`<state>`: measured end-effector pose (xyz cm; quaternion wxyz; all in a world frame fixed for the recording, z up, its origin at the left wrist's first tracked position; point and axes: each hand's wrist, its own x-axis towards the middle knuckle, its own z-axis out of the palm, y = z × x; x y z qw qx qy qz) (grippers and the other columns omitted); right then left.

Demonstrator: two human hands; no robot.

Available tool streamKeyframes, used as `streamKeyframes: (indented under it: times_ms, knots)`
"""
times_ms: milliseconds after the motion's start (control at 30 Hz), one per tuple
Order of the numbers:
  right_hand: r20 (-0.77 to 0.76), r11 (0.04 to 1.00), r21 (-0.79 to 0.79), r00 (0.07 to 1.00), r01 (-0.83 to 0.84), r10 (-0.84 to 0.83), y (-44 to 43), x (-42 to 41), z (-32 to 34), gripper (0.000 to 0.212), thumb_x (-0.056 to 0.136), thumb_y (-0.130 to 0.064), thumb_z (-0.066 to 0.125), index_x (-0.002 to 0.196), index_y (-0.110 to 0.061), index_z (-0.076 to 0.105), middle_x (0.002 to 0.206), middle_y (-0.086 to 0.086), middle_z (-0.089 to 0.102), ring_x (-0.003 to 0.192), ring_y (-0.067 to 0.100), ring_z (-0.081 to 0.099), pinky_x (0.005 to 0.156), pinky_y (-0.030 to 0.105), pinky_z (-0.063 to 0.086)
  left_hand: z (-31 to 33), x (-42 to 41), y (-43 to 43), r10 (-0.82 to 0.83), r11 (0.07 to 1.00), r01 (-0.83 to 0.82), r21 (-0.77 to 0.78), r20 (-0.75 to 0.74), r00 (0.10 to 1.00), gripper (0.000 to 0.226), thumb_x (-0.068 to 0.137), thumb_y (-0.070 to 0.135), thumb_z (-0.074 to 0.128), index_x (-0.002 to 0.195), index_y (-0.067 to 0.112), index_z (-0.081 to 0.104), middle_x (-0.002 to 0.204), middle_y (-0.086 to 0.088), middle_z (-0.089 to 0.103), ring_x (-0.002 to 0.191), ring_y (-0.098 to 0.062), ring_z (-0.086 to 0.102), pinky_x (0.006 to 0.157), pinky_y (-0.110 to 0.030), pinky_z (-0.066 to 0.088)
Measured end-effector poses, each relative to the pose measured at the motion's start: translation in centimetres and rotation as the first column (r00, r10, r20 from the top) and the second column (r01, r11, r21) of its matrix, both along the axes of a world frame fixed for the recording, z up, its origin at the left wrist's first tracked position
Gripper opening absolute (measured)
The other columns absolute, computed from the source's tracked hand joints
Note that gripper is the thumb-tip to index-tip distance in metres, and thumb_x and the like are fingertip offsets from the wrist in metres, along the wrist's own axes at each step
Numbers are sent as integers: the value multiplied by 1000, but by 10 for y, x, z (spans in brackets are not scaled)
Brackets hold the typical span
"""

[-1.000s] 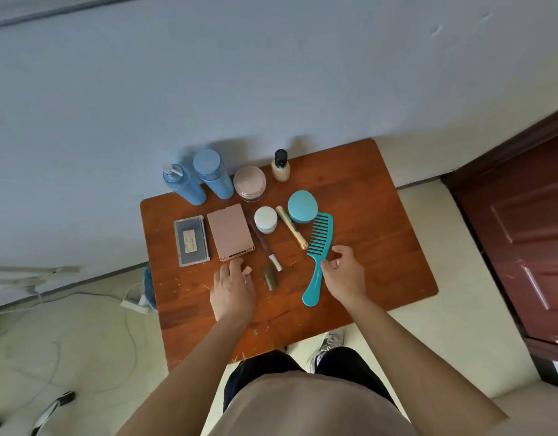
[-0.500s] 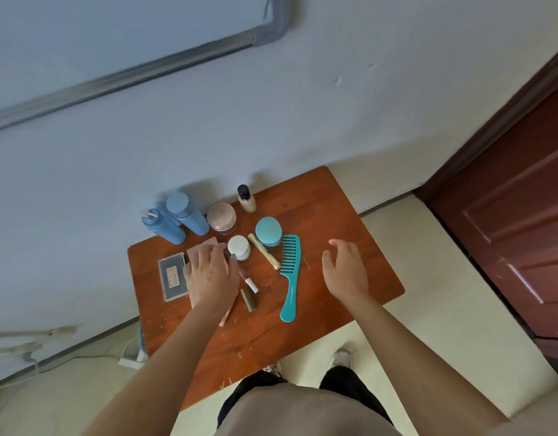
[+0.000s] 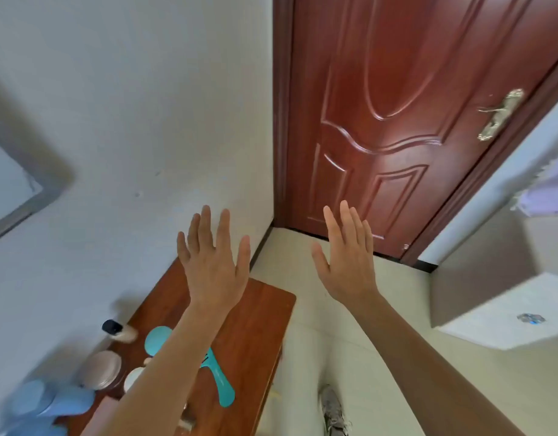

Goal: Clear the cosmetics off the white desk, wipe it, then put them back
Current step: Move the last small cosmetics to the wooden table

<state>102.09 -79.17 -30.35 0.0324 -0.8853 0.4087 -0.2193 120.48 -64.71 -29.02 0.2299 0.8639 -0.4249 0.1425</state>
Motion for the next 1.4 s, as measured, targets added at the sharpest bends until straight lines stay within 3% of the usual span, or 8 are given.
streamKeyframes:
  times_ms: [167, 267, 567, 733, 933, 1400]
  knots:
    - [50, 957, -46, 957, 287, -285, -12, -138, 8, 62, 101, -43, 42, 155, -17, 25, 162, 14, 18, 150, 33, 15, 120, 52, 17, 19, -108, -80, -363, 932, 363, 8, 23, 932, 59, 100, 49, 30, 149, 16, 36, 157, -15, 28, 145, -34, 23, 116, -58, 21]
    - [102, 889, -15, 885, 458, -455, -14, -232, 9, 62, 100, -45, 38, 155, -17, 26, 162, 16, 19, 149, 34, 18, 119, 54, 18, 33, -191, -115, -538, 842, 540, 1, 81, 839, 58, 99, 47, 35, 147, 16, 40, 155, -15, 31, 144, -33, 27, 115, -58, 22]
    - [187, 675, 19, 661, 737, -727, -2, -501, 1, 64, 100, -46, 40, 155, -17, 24, 162, 15, 17, 148, 35, 19, 119, 52, 18, 43, -468, -191, -817, 563, 825, 46, 184, 547, 55, 99, 46, 40, 143, 13, 47, 152, -17, 37, 138, -36, 37, 111, -57, 27]
    - [141, 543, 25, 535, 839, -833, 2, -639, 8, 66, 99, -49, 36, 155, -16, 24, 161, 16, 22, 147, 35, 22, 119, 52, 18, 49, -618, -215, -889, 429, 902, 48, 198, 413, 55, 98, 44, 45, 144, 13, 45, 152, -19, 37, 136, -37, 39, 110, -57, 28]
    - [143, 451, 28, 443, 892, -885, -16, -756, 8, 70, 97, -48, 48, 156, -20, 21, 162, 16, 17, 148, 34, 18, 120, 51, 13, 34, -732, -253, -937, 313, 948, 55, 180, 299, 56, 98, 41, 46, 146, 13, 41, 154, -18, 32, 139, -37, 35, 111, -59, 26]
    - [-20, 418, 66, 420, 906, -907, -211, -1000, -28, 70, 95, -50, 43, 155, -19, 24, 161, 16, 18, 146, 33, 25, 119, 51, 18, -27, -981, -463, -955, 297, 954, 44, 4, 297, 57, 98, 45, 39, 145, 14, 43, 154, -17, 35, 138, -35, 37, 110, -58, 28]
